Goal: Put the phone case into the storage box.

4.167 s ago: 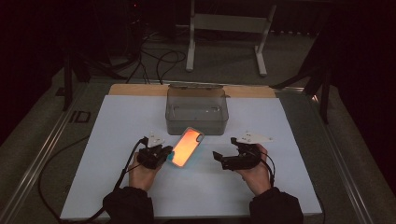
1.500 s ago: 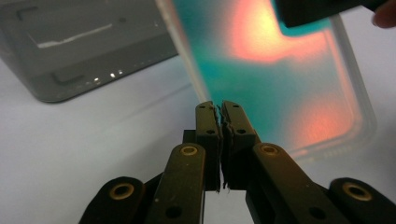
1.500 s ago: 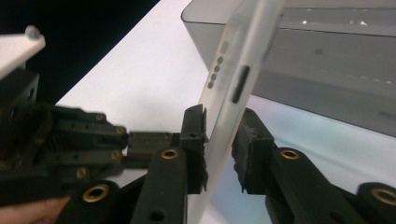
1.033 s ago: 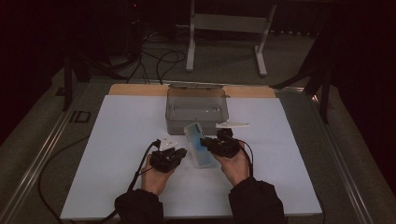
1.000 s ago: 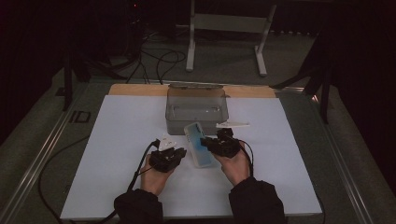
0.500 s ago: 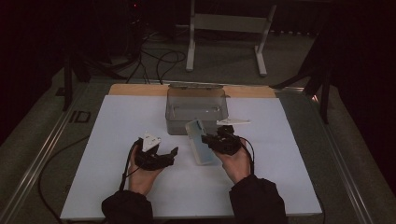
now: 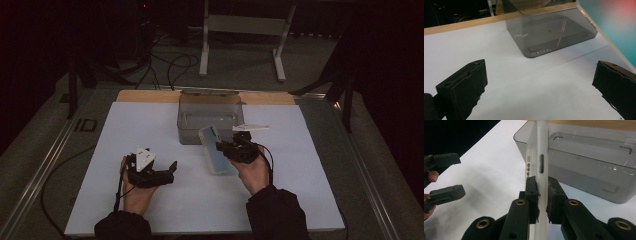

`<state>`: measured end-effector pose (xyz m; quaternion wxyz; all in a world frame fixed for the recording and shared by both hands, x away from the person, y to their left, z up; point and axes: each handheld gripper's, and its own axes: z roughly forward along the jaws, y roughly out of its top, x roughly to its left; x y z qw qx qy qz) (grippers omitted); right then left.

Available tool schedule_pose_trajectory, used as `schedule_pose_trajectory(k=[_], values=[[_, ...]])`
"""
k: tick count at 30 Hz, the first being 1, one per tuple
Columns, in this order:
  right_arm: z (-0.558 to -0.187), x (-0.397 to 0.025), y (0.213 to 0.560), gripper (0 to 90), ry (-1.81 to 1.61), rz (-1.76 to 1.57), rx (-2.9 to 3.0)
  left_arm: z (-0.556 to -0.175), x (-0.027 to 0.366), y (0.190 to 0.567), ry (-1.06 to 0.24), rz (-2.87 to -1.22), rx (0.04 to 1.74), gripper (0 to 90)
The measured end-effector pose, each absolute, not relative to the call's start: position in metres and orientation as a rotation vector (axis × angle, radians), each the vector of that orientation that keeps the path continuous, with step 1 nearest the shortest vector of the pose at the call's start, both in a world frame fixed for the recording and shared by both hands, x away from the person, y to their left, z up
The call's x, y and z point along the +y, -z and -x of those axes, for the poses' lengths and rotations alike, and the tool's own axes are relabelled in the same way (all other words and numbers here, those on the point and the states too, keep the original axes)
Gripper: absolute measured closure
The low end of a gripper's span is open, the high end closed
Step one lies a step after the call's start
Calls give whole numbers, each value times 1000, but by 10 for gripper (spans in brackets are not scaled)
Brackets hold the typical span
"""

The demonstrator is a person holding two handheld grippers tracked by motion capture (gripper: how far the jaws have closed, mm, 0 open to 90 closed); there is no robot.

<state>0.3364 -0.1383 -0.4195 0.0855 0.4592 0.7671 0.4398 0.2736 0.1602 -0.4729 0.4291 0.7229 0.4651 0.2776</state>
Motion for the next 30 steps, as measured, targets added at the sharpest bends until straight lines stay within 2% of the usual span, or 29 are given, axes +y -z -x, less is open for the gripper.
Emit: schedule_pose_trajectory(k=[15, 30], values=[[-338, -140, 419, 812, -1320, -1376, 2289, -250, 205, 487, -766, -1757, 1144, 0], [-340, -140, 410, 811, -1344, -1374, 2277, -243, 216, 489, -865, -1756, 1140, 0]])
